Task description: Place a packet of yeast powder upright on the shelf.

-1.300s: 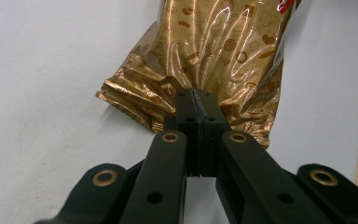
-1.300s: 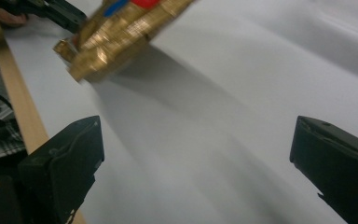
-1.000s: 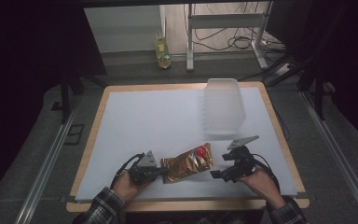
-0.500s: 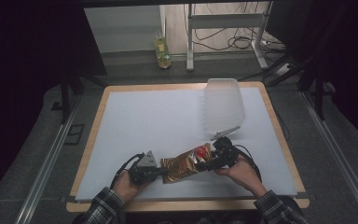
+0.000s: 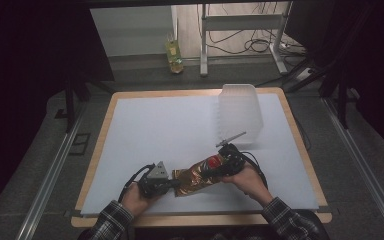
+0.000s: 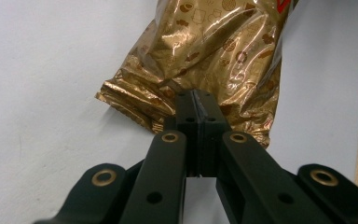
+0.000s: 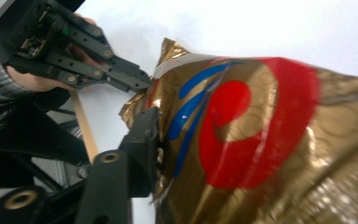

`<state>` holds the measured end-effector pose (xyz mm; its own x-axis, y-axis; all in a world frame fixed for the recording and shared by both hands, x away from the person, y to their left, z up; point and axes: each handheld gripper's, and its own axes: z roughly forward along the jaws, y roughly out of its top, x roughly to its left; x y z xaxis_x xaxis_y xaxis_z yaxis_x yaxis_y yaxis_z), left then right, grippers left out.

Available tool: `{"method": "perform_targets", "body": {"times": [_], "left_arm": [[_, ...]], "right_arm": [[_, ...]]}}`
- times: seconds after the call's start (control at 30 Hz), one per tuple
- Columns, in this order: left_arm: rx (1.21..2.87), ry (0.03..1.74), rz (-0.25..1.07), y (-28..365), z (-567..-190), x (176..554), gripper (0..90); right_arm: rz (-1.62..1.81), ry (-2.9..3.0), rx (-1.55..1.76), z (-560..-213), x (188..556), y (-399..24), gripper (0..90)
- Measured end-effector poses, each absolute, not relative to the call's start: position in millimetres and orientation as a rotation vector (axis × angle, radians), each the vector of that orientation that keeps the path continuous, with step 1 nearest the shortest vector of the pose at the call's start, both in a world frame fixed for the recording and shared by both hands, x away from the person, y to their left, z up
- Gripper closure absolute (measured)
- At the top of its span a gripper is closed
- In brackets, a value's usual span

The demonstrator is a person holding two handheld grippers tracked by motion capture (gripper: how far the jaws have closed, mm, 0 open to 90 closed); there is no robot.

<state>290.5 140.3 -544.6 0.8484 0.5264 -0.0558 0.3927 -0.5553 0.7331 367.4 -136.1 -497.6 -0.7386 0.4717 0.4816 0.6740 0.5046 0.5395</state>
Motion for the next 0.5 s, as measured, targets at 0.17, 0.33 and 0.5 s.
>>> {"method": "perform_targets", "body": {"times": [0.17, 0.33, 0.5], "left_arm": [[2.227, 0.670, 0.224, 140.9, -543.8, 290.5, 87.8], [2.237, 0.679, 0.266, 144.4, -539.2, 289.6, 74.6], [2.213, 0.675, 0.320, 148.9, -534.7, 287.0, 60.8]], "right_arm": [[-1.075, -2.461, -0.955, -494.5, 366.9, -137.2, 65.0], [-1.098, -2.478, -0.918, -488.5, 364.8, -136.1, 67.7], [-1.135, -2.515, -0.868, -480.5, 362.7, -134.9, 68.8]]}}
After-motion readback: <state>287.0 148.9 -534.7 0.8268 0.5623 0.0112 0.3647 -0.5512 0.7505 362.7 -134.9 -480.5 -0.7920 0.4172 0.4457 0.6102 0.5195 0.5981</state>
